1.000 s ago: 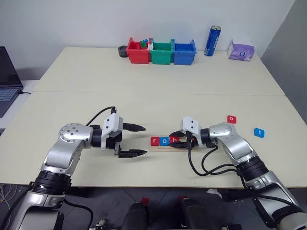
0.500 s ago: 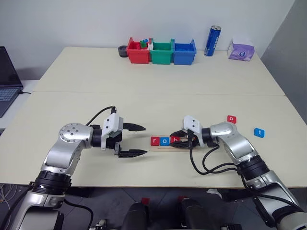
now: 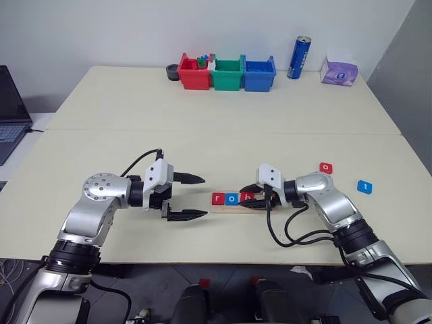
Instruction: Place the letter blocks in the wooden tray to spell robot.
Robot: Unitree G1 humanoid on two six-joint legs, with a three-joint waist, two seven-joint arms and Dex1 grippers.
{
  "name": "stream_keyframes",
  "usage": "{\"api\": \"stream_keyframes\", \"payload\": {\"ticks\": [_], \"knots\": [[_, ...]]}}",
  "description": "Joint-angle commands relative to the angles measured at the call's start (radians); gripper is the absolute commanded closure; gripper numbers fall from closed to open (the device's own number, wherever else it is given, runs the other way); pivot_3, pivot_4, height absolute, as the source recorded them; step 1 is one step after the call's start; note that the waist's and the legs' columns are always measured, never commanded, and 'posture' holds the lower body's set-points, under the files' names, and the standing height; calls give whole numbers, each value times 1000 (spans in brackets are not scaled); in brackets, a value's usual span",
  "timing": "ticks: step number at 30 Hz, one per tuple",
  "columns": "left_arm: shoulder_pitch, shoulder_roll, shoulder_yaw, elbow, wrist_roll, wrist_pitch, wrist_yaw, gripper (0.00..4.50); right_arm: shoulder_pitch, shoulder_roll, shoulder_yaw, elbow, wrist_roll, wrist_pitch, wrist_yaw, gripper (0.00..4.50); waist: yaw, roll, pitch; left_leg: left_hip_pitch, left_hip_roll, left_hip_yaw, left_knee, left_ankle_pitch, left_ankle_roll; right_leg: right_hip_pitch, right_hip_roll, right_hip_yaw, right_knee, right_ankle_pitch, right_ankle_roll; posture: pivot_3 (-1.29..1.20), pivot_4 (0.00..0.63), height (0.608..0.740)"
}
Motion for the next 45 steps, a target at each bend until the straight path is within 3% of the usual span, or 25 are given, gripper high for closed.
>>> {"api": "stream_keyframes", "payload": {"ticks": [1, 7, 18, 21, 24, 31, 36, 45], "knots": [[-12, 4, 12, -23, 0, -10, 3, 0, -26, -2, -4, -6, 0, -15, 12, 2091, 0, 0, 0, 0, 0, 0, 0, 0, 0, 0, 0, 0, 0, 0, 0, 0, 150, 740], [-7, 2, 13, -25, 0, -12, 8, 0, -30, -2, -8, -9, 3, -1, 25, 35, 0, 0, 0, 0, 0, 0, 0, 0, 0, 0, 0, 0, 0, 0, 0, 0, 150, 740], [-3, -6, 8, -28, 0, -18, 12, 0, -30, -38, -87, -92, 70, 106, 23, 35, 1, 0, 0, 0, 0, 0, 0, 0, 0, 0, 0, 0, 0, 0, 0, 0, 150, 740], [-10, -20, 1, -28, 0, -18, 20, 0, -4, -78, -125, -155, 92, 155, 8, 595, 1, 0, 0, 0, 0, 0, 0, 0, 0, 0, 0, 0, 0, 0, 0, 0, 150, 740], [-18, -48, 0, -45, -6, -2, 49, 0, 43, -121, -184, -244, 122, 229, -30, 1608, 4, 0, 0, -1, 0, -1, 0, 0, 0, 0, 0, 0, 0, 0, 0, 0, 150, 740], [-39, -148, -43, -103, -5, 34, 116, 0, 179, -138, -357, -468, 155, 417, -264, 1608, 3, 0, 0, -2, 0, -1, 0, 0, 0, 0, -1, 1, 0, 0, 0, 0, 150, 740], [-91, -217, -84, -79, 32, 36, 169, 0, 238, -105, -470, -564, 140, 531, -480, 22, 3, 0, 0, -1, -1, -1, 0, 0, 0, 0, -1, 2, 0, 0, 0, 0, 150, 740], [-179, -315, -127, -9, 107, 46, 269, 0, 264, 32, -540, -530, 24, 581, -863, 22, -1, 0, 0, -1, -1, -1, 0, 0, 0, 0, 0, 2, 0, 0, 0, 0, 150, 740]]}}
